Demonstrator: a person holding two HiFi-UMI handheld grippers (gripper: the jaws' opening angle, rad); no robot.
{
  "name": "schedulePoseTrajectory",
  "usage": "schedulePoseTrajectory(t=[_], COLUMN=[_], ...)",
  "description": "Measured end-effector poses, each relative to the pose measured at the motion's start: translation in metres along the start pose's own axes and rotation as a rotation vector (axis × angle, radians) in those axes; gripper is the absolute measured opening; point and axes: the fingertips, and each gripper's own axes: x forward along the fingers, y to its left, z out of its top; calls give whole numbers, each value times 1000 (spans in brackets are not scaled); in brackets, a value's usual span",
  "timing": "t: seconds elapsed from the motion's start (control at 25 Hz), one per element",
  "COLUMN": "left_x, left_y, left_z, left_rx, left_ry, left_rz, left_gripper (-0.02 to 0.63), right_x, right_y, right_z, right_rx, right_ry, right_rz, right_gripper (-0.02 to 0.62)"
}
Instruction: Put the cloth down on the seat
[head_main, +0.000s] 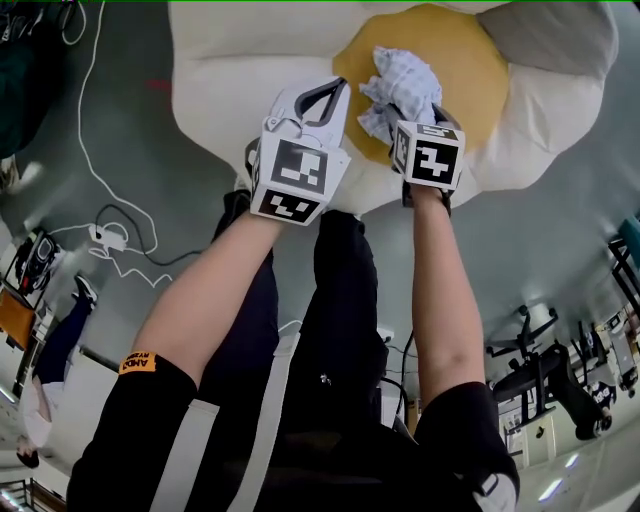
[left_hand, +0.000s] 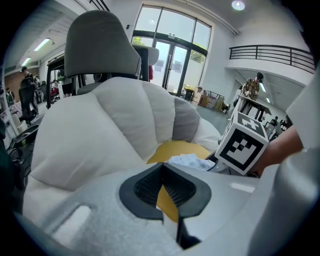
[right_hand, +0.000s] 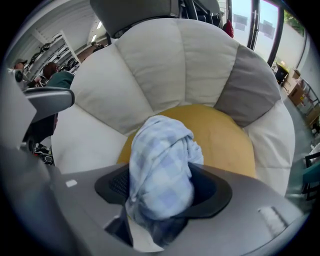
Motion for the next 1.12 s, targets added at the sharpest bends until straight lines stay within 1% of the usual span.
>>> schedulePoseTrajectory(t=[0.12,0.28,0.48,0.64,0.8,0.96,1.04,1.12], left_x=[0,-10,-37,-61,-87,-116,-132,-147], left_y=[1,-5,-22,-35,-50,-56,-61,-68], left_z=[5,20,51,79,106,128,139,148], left_rx=[13,24,32,29,24,17,18,31], left_ry=[-2,-2,-20,-35,-62,-89,-101,-105], left_rz=[-4,-10,-26,-32,-47,-59,-64,-73], left_gripper=[-2,-2,-2,-2,-2,-2,-2,-2], right_x=[-3,-24,-77,-127,-179,-221,-243,-268], right_y=[-1,-3,2,15,33,50,56,61], right_z=[4,10,22,37,53,65,69,71], right_rx=[8,24,5,6,-1,-16,-30,-16], right_ry=[2,-18,-60,-120,-196,-259,-288,-305], right_rz=[-1,-14,-47,-43,-34,-42,-52,-56], right_gripper=[312,316,311,279,221,158,100,33])
